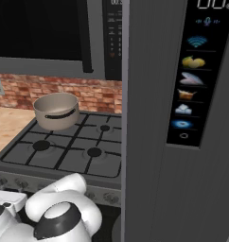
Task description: Retrieve the frozen meat and place it in the pot on a burner. Then turn the burner on.
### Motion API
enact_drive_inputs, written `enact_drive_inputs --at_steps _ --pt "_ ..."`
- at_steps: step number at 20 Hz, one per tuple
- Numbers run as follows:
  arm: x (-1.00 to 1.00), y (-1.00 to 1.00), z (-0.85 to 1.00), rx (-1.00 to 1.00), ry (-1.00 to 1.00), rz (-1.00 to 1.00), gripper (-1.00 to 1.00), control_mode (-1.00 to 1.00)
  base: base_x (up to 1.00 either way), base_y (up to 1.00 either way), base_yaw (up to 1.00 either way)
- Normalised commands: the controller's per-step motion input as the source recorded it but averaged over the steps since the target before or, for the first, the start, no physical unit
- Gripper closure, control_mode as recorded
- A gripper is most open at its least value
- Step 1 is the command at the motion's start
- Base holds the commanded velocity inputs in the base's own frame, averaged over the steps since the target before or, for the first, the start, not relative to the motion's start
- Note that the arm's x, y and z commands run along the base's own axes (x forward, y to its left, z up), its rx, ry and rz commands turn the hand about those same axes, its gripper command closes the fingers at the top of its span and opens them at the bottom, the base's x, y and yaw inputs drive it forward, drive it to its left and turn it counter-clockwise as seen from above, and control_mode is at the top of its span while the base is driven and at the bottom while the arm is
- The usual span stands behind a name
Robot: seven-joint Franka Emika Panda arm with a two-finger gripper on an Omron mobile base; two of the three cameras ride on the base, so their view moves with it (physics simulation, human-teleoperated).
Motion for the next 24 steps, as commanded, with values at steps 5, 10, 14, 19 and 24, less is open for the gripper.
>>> enact_drive_inputs --at_steps 5,10,14,19,24 --pt "0.13 0.06 -0.22 0.00 0.00 0.00 -1.00 -1.00 0.00 0.00 0.00" --pt "0.09 0.02 -0.11 0.00 0.00 0.00 -1.00 -1.00 0.00 0.00 0.00" --pt "0.08 0.02 -0.10 0.00 0.00 0.00 -1.00 -1.00 0.00 0.00 0.00" --pt "0.09 0.01 -0.19 0.00 0.00 0.00 -1.00 -1.00 0.00 0.00 0.00" --pt "0.05 0.00 -0.08 0.00 0.00 0.00 -1.00 -1.00 0.00 0.00 0.00"
